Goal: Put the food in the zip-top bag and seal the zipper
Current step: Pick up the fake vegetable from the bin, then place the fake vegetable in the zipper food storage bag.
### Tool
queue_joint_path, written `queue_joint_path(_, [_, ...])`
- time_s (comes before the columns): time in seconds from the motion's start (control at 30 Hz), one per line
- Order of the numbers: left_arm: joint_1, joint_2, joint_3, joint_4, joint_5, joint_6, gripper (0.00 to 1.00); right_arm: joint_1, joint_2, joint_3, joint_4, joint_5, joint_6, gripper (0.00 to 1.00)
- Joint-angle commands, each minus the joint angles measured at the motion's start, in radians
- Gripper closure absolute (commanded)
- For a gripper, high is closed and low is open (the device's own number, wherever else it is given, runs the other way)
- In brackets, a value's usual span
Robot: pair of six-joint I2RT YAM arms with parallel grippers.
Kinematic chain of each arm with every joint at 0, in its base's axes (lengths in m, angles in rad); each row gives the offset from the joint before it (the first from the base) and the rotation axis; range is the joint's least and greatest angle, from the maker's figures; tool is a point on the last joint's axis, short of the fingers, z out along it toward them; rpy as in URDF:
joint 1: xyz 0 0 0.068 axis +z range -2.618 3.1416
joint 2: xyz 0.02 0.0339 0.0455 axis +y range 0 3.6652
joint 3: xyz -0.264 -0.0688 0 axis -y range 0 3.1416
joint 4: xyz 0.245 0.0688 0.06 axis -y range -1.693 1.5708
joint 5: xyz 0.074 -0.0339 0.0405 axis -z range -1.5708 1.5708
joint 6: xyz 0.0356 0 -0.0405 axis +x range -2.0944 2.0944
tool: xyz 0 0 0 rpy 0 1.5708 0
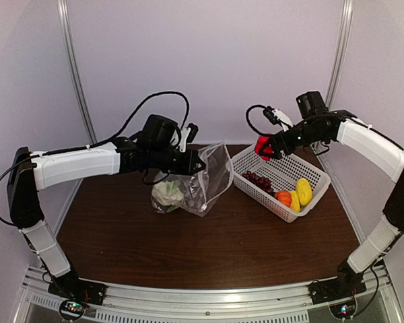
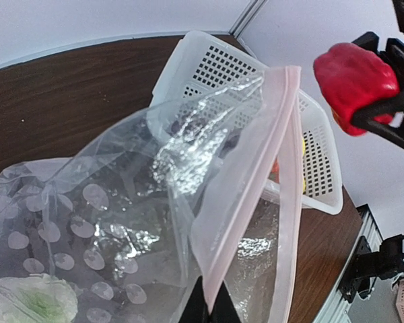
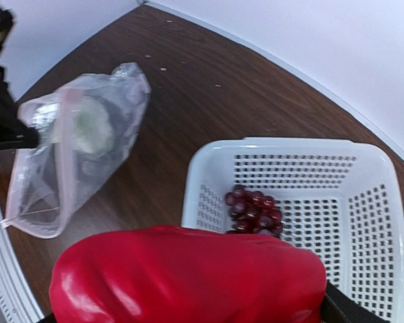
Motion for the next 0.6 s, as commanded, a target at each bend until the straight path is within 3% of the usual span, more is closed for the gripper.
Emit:
queue_joint_path(0.0, [0.002,0.023,0.022,0.103,0.034,-0.053,1.0,0.11,-0.097,-0.052,-0.02,-0.174,-0.028,0.28])
queue_joint_path(0.13, [0.002,0.039,0.036,0.14,0.074,-0.078,1.0,0.195,-0.133,-0.081,0.019,-0.326,-0.045,0.27])
queue_joint_path(0.3, [0.001,0.033,0.062,0.135,0.116,-0.094,1.0,0.281,-0.082,-0.063,0.06,-0.318,-0.032,0.26])
queue_joint_path(0.57, [0.0,-0.013,0.061,0.129,0.171,-0.073,1.0,0.313,0.06,0.02,0.06,-0.289,-0.063,0.27])
